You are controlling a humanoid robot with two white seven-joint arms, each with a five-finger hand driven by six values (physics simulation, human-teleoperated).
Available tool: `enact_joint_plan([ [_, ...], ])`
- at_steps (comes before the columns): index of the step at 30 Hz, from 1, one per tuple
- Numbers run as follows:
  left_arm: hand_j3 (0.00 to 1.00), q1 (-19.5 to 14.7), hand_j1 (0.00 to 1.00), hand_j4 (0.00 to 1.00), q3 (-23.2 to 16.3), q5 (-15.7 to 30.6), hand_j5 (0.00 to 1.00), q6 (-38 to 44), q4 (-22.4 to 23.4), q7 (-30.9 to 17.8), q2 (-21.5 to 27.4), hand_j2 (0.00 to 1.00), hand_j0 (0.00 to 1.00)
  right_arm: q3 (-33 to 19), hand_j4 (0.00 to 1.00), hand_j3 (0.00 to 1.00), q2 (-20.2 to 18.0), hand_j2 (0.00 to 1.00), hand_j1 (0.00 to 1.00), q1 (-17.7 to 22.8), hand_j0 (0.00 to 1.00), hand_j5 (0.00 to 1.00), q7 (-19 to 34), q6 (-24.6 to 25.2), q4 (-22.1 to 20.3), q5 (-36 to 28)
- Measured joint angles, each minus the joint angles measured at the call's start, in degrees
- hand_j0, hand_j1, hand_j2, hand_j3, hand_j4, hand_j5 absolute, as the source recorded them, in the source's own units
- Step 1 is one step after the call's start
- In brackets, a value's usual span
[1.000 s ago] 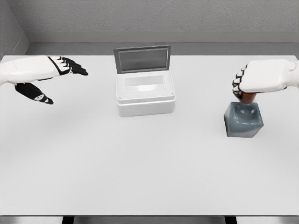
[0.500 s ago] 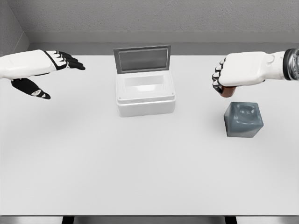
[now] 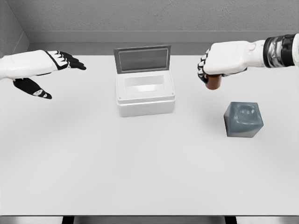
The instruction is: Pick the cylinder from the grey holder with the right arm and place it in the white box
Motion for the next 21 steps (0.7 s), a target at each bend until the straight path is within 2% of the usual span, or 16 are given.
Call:
enact_joint_plan([
  [5,1.00,-0.44,1.00,1.00,0.04,-0.20,1.00,0.00,0.72,0.00,-0.79,1.00,1.00,0.03,0.46,0.46,2.92,0.46,0.46,-1.06,0.46,0.46,0.00,0.00,1.76,-0.01],
  [7,1.00,-1.94,1.00,1.00,0.17,-0.16,1.00,0.00,0.84,0.00,-0.96,1.00,1.00,0.05,0.46,0.46,3.91,0.46,0.46,-1.58,0.46,0.46,0.02,0.01,2.22,-0.03],
  [11,1.00,-2.11,1.00,1.00,2.19,-0.58,1.00,0.00,2.83,0.00,-1.17,1.00,1.00,0.17,0.46,0.46,6.06,0.46,0.46,-2.11,0.46,0.46,0.03,0.00,4.54,-0.04],
  [17,1.00,-4.31,1.00,1.00,3.35,-2.99,1.00,0.01,4.35,0.00,-5.08,1.00,1.00,0.51,0.46,0.46,8.98,0.46,0.46,-2.29,0.46,0.46,0.02,0.00,7.90,0.04],
  [21,1.00,-6.15,1.00,1.00,3.64,-6.15,1.00,0.02,6.24,0.00,-8.58,1.00,1.00,0.60,0.46,0.46,10.77,0.46,0.46,-2.29,0.46,0.46,0.03,0.00,9.74,0.10],
])
